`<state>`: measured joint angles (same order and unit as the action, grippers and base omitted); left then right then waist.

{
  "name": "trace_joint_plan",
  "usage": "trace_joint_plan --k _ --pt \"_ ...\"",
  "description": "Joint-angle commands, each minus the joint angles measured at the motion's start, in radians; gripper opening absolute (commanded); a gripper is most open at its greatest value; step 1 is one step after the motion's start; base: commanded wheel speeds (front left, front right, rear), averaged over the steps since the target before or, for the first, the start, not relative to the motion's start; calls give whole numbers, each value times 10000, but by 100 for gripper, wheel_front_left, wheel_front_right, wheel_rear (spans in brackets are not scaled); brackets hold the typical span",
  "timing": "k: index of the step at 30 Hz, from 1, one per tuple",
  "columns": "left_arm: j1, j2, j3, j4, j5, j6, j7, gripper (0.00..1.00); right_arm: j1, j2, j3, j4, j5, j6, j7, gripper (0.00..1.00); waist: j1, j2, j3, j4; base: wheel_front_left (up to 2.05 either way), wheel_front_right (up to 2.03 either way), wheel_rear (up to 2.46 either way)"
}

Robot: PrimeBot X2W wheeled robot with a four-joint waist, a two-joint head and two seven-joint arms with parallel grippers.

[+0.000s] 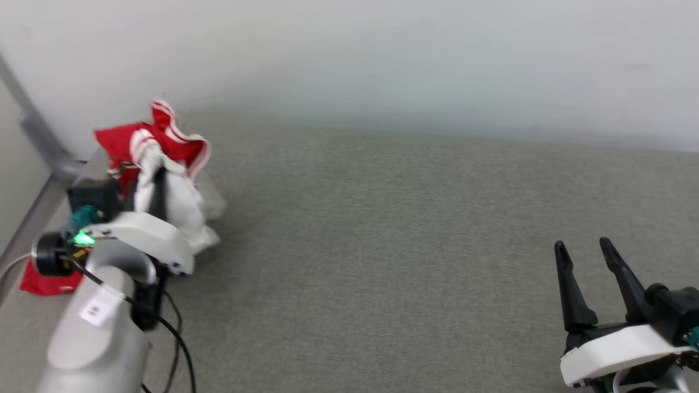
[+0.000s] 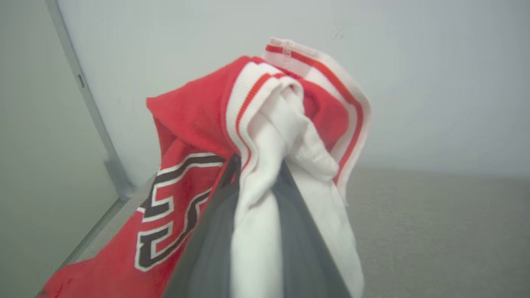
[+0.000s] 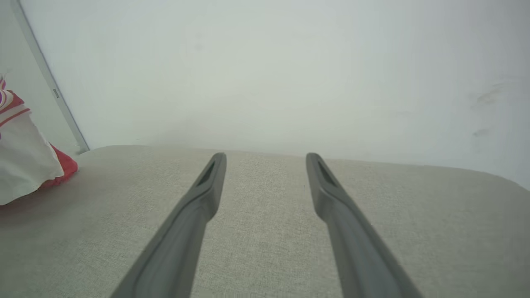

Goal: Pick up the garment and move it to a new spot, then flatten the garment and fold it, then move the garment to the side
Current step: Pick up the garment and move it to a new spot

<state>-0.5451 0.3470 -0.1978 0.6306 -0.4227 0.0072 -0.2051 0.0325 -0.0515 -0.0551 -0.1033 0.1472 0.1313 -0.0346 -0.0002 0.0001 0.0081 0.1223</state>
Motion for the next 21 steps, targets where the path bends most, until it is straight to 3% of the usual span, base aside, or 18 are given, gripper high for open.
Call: trace_joint_plan --k 1,6,10,16,21 --pt "298 -77 -61 -373 25 98 88 0 169 21 -52 -64 48 -10 2 100 2 -1 -75 -428 0 0 0" --pt "1353 -453 -463 -2517 34 465 831 0 118 21 -36 -105 139 -10 2 100 2 -1 159 -1296 0 0 0" --pt "1909 -740 -1079 -3979 124 469 1430 0 -52 20 -48 -74 198 -10 -107 100 2 -1 435 -1915 0 0 0" --pt "1926 -1237 -2228 -5359 329 78 2114 0 -391 21 48 83 367 -10 -388 100 2 -1 1104 -2645 0 0 0" --pt "1866 -1617 -3254 -5583 521 -359 2431 0 -683 20 176 282 479 -10 -668 100 2 -1 1738 -3081 0 0 0"
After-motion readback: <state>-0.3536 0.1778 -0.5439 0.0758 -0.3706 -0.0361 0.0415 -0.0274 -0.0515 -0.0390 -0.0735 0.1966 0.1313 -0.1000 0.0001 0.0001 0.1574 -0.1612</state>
